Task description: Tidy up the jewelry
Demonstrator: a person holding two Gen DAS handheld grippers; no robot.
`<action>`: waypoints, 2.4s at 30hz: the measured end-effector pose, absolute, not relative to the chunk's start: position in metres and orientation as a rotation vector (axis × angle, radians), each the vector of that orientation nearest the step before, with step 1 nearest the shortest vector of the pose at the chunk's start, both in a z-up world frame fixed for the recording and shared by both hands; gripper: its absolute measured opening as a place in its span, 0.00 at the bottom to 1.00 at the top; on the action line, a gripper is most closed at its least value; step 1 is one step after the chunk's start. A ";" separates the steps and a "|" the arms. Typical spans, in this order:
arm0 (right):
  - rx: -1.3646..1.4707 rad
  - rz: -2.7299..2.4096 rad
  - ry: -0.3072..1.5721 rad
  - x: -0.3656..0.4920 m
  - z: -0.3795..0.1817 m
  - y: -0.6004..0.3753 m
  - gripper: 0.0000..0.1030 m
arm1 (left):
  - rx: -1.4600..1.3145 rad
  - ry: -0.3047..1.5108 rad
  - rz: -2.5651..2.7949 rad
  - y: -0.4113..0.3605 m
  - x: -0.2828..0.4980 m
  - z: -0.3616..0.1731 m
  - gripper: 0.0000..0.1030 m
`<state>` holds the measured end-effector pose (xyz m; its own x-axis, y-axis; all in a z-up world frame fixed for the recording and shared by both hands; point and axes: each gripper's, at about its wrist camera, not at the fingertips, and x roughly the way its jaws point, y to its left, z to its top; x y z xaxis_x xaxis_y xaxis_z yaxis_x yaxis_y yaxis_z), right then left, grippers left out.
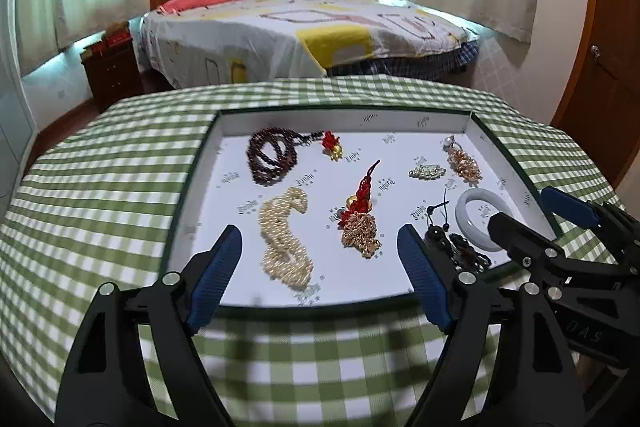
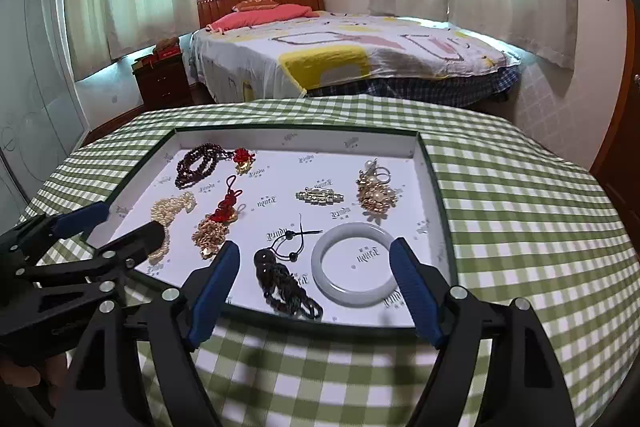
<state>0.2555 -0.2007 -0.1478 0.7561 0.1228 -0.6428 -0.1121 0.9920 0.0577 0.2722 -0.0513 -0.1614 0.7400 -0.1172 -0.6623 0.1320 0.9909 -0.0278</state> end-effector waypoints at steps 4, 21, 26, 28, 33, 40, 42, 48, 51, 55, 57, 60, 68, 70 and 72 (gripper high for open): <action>0.010 0.116 0.681 0.237 -0.134 -0.201 0.75 | 0.031 0.697 -0.116 -0.047 0.251 -0.146 0.82; 0.007 0.129 0.553 0.136 -0.060 -0.201 0.78 | 0.019 0.577 -0.001 -0.014 0.137 -0.064 0.94; -0.007 0.128 0.515 0.111 -0.044 -0.198 0.79 | -0.013 0.550 0.013 -0.001 0.107 -0.045 0.95; -0.006 0.125 0.495 0.102 -0.039 -0.198 0.79 | -0.023 0.518 0.026 0.003 0.094 -0.035 0.95; -0.010 0.118 0.464 0.087 -0.028 -0.200 0.79 | -0.011 0.458 0.046 0.005 0.069 -0.019 0.95; -0.007 0.104 0.431 0.071 -0.019 -0.203 0.79 | -0.003 0.435 0.039 0.003 0.055 -0.012 0.95; -0.007 0.102 0.422 0.068 -0.017 -0.204 0.79 | -0.012 0.435 0.037 0.004 0.054 -0.011 0.95; -0.016 0.099 0.408 0.066 -0.016 -0.202 0.79 | -0.024 0.426 0.037 0.006 0.048 -0.008 0.95; -0.016 0.099 0.404 0.064 -0.016 -0.202 0.79 | -0.025 0.425 0.036 0.006 0.047 -0.008 0.95; -0.020 0.100 0.404 0.063 -0.016 -0.200 0.80 | -0.028 0.427 0.034 0.006 0.046 -0.008 0.95; -0.020 0.099 0.403 0.062 -0.017 -0.201 0.80 | -0.026 0.427 0.034 0.006 0.045 -0.008 0.95; -0.020 0.098 0.403 0.062 -0.016 -0.200 0.80 | -0.029 0.428 0.034 0.006 0.045 -0.008 0.95; -0.020 0.098 0.403 0.062 -0.016 -0.200 0.80 | -0.029 0.427 0.035 0.007 0.045 -0.009 0.95; -0.020 0.097 0.403 0.062 -0.016 -0.200 0.80 | -0.029 0.426 0.035 0.007 0.045 -0.009 0.95; -0.020 0.098 0.404 0.062 -0.016 -0.200 0.80 | -0.030 0.427 0.036 0.007 0.045 -0.009 0.95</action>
<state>0.0621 -0.2000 -0.0158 0.9149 0.0910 -0.3933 -0.0990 0.9951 0.0001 0.0445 0.0073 -0.0091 0.9096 0.0287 -0.4145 -0.0414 0.9989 -0.0216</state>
